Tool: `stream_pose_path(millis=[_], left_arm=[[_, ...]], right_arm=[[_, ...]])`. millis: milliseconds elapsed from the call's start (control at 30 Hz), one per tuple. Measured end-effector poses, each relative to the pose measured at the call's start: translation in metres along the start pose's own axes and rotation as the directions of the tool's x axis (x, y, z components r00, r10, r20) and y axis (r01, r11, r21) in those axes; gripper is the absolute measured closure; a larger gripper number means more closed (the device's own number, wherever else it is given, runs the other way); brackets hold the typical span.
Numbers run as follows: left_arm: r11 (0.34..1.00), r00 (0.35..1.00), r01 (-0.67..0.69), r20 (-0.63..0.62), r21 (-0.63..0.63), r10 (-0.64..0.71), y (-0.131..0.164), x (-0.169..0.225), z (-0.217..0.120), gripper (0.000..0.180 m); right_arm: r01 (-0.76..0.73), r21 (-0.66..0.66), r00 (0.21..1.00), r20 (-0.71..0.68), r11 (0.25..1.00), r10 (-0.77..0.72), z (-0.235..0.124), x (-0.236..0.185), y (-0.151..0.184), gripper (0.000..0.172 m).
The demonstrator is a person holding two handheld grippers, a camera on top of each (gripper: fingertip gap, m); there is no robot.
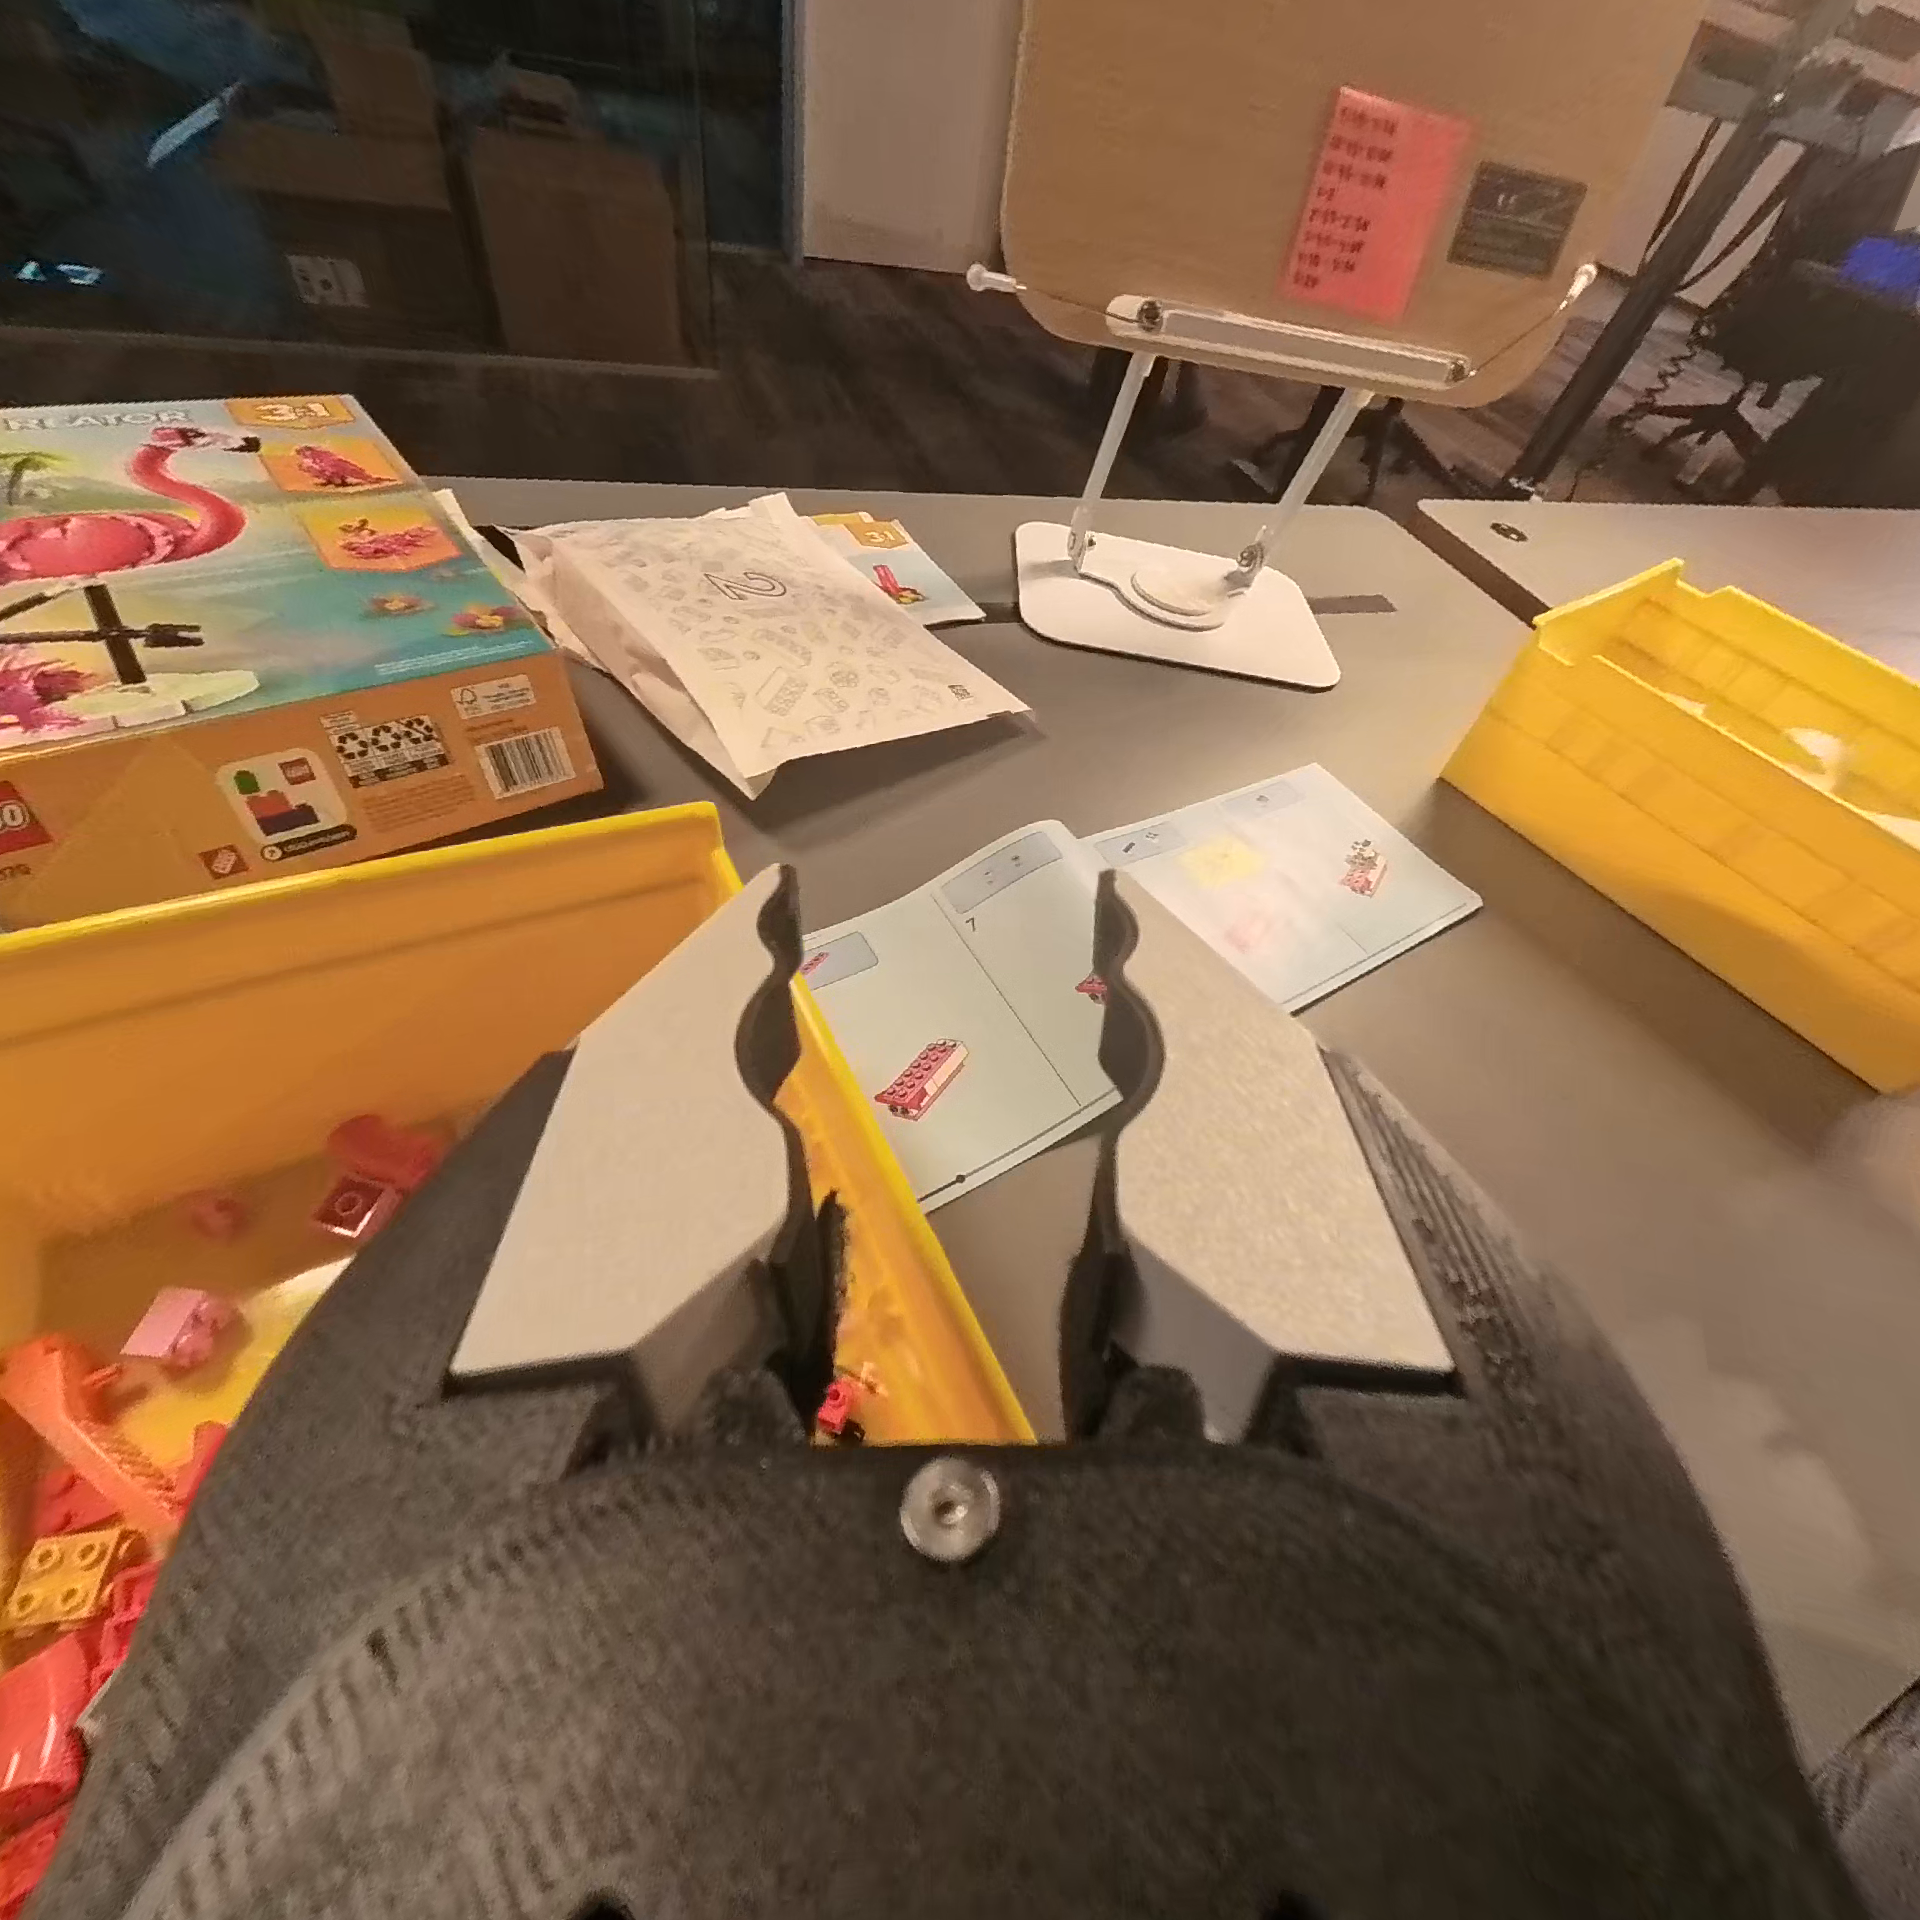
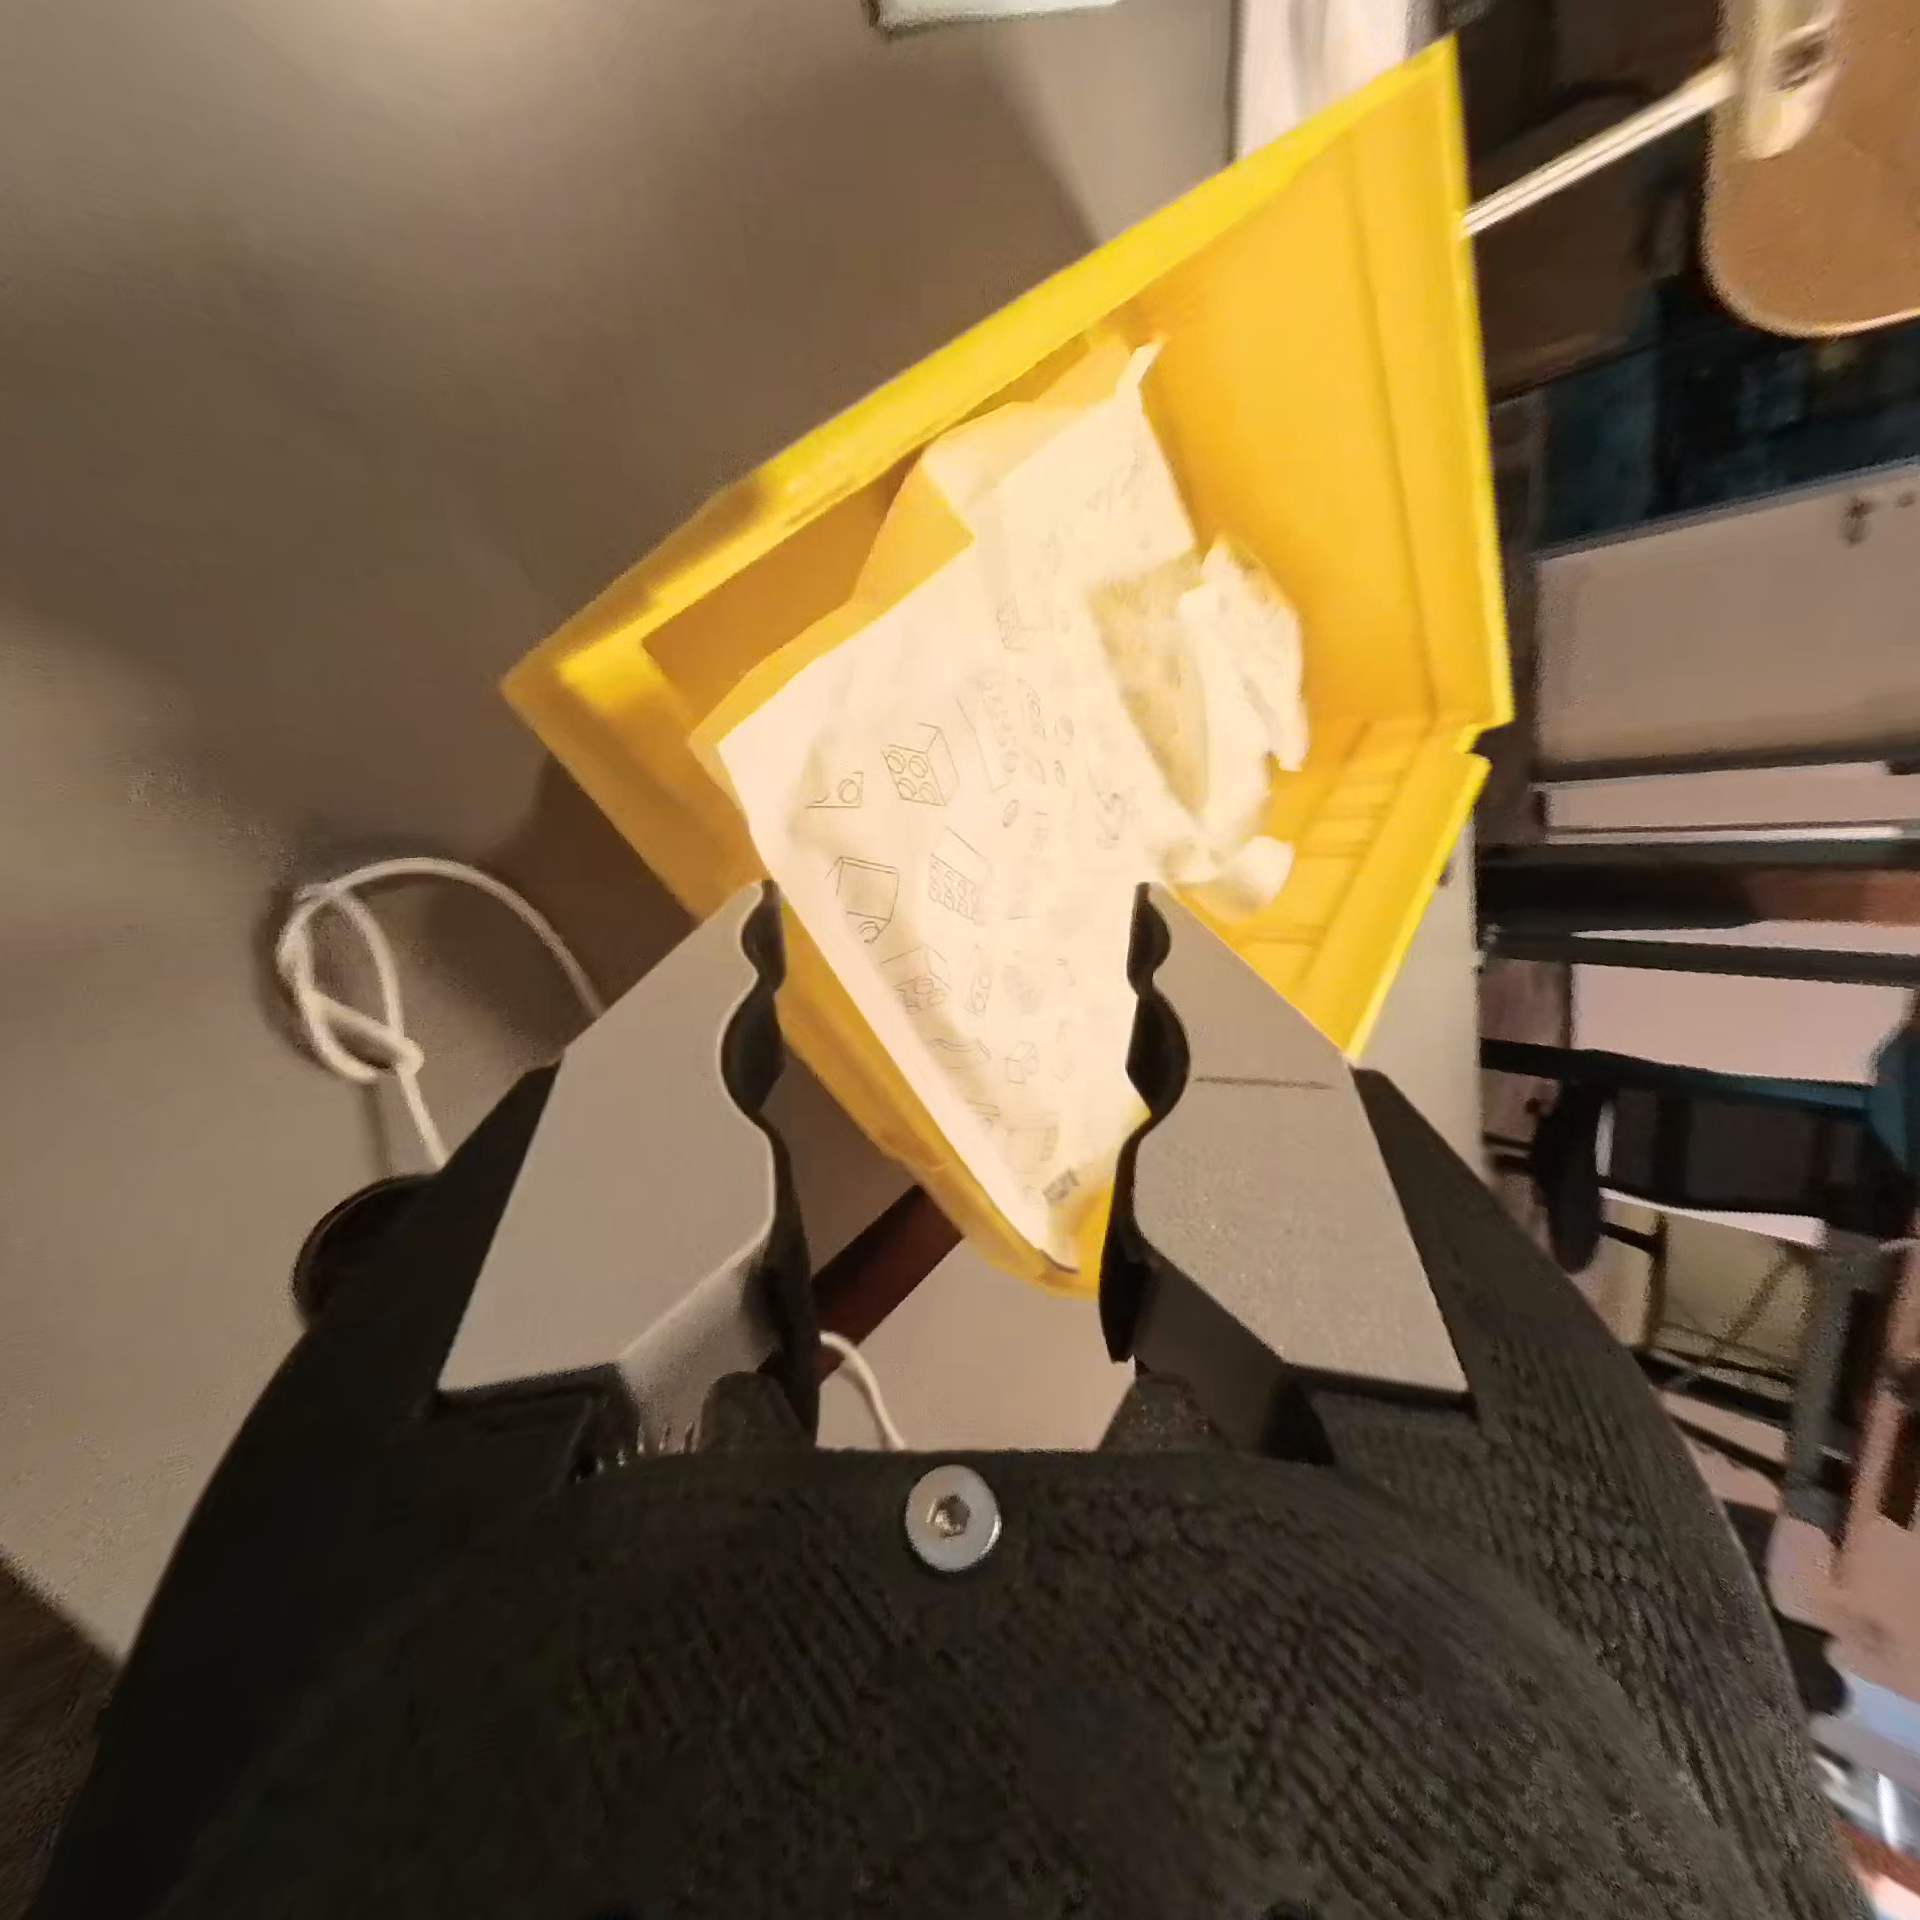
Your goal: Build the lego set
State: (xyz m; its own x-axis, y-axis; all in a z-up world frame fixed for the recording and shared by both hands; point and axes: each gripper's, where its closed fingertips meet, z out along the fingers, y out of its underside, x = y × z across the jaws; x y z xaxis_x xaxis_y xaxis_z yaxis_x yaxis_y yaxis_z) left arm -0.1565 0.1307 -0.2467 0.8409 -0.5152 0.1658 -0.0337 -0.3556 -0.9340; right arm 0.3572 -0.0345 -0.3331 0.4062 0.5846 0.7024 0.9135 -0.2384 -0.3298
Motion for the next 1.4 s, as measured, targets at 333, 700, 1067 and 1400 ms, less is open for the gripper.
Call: stream_pose_path(millis=[333,700,1067,1400], left_arm=[[0.998,0.998,0.053,-0.031,0.029,-0.053,-0.006,0.002,-0.01,0.124],[0.998,0.999,0.051,-0.009,0.029,-0.051,-0.007,-0.004,-0.019,0.124],[0.996,0.996,0.084,-0.003,0.027,-0.084,0.001,-0.012,-0.019,0.124],[0.996,0.997,0.083,-0.009,0.025,-0.082,0.0,-0.012,-0.016,0.124]], right_arm=[[0.235,-0.016,0.936,-0.267,0.972,-0.231,0.016,0.027,-0.008,0.132],[-0.109,0.143,0.934,-0.324,0.984,0.15,0.001,0.097,-0.022,0.172],[-0.664,0.619,0.632,0.166,0.419,0.757,-0.122,0.199,-0.045,0.172],[-0.643,0.765,0.541,0.412,0.044,0.733,-0.197,0.217,-0.068,0.172]])
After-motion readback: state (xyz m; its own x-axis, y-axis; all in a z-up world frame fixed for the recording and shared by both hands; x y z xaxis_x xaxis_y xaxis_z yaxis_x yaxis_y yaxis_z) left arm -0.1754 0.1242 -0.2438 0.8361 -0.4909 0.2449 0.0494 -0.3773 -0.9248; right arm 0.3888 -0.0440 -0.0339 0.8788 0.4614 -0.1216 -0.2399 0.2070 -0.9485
